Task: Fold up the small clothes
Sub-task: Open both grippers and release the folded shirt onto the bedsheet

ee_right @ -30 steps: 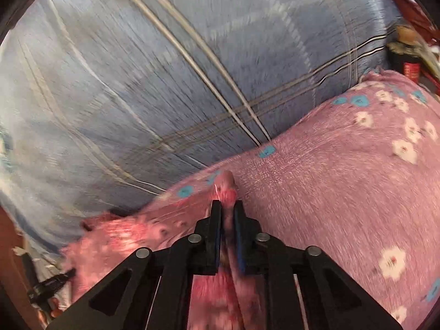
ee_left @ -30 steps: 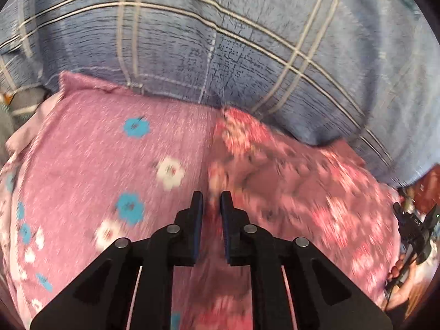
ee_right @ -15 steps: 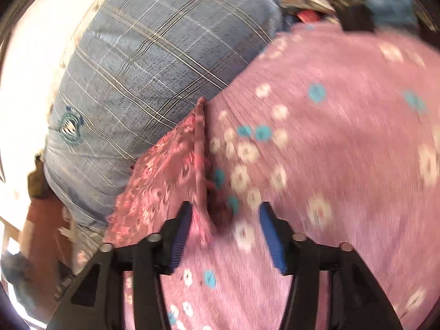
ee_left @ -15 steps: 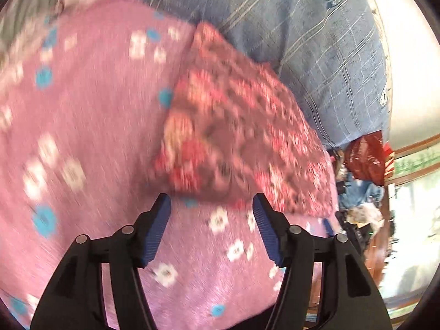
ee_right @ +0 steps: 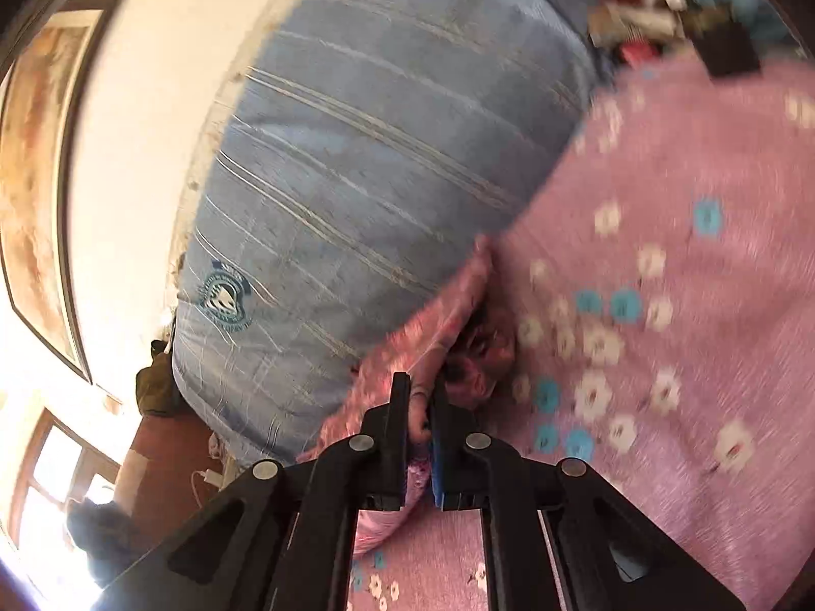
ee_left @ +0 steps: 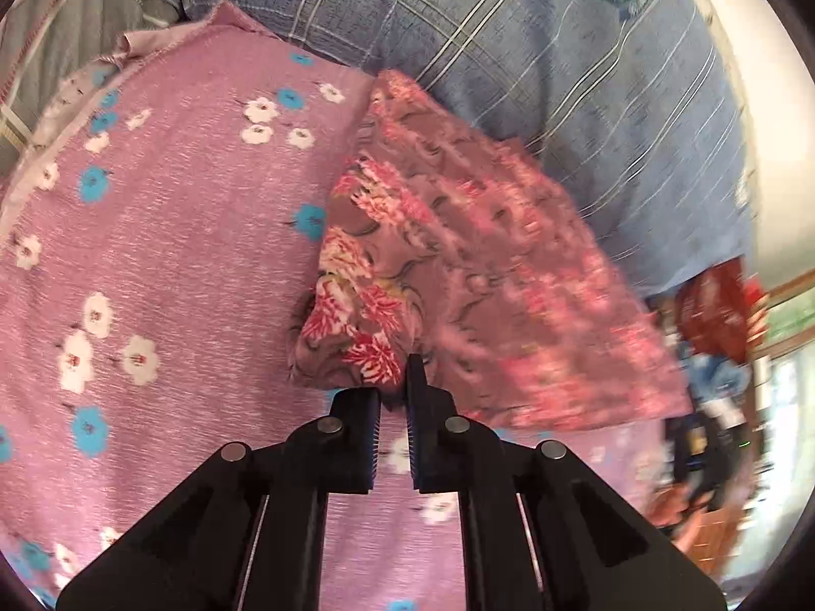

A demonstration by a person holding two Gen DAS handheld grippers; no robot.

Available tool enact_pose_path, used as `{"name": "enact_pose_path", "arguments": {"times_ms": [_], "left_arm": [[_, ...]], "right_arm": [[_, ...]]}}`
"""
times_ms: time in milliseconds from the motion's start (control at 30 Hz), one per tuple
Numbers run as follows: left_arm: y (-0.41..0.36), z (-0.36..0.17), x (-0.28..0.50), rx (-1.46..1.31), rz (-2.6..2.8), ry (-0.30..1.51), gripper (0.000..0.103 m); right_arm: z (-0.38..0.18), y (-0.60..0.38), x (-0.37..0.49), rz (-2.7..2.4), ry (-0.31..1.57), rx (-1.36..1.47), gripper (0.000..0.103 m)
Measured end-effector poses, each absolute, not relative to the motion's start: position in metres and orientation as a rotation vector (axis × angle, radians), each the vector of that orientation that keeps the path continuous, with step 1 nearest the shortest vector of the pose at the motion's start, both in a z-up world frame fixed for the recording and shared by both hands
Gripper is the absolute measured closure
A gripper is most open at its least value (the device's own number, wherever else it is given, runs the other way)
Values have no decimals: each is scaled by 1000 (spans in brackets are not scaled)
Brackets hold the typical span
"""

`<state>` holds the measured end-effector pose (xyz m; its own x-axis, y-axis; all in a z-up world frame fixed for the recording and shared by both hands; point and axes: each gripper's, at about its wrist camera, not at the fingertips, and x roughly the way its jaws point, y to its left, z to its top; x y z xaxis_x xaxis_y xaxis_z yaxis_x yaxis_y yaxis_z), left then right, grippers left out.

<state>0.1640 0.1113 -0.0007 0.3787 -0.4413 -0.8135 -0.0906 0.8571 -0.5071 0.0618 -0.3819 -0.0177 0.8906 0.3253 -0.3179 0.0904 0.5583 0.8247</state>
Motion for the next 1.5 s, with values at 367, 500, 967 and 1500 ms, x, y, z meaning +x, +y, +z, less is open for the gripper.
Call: {"name": "enact_pose_path", "arguments": {"times_ms": [367, 500, 967, 1500], "left_arm": [[126, 10, 128, -433, -315, 1144, 92], [102, 48, 140, -331, -277, 1005, 41], [52, -15, 217, -103, -119, 1055, 32], [54, -8, 208, -64, -123, 1084, 27]], "right_arm": [[-44, -377, 54, -168, 682, 754, 89], [-3, -360, 73, -88, 571, 668, 79], [-56, -298, 149, -74, 674, 363, 74], [-24, -284, 123, -58, 663, 353, 59]]}}
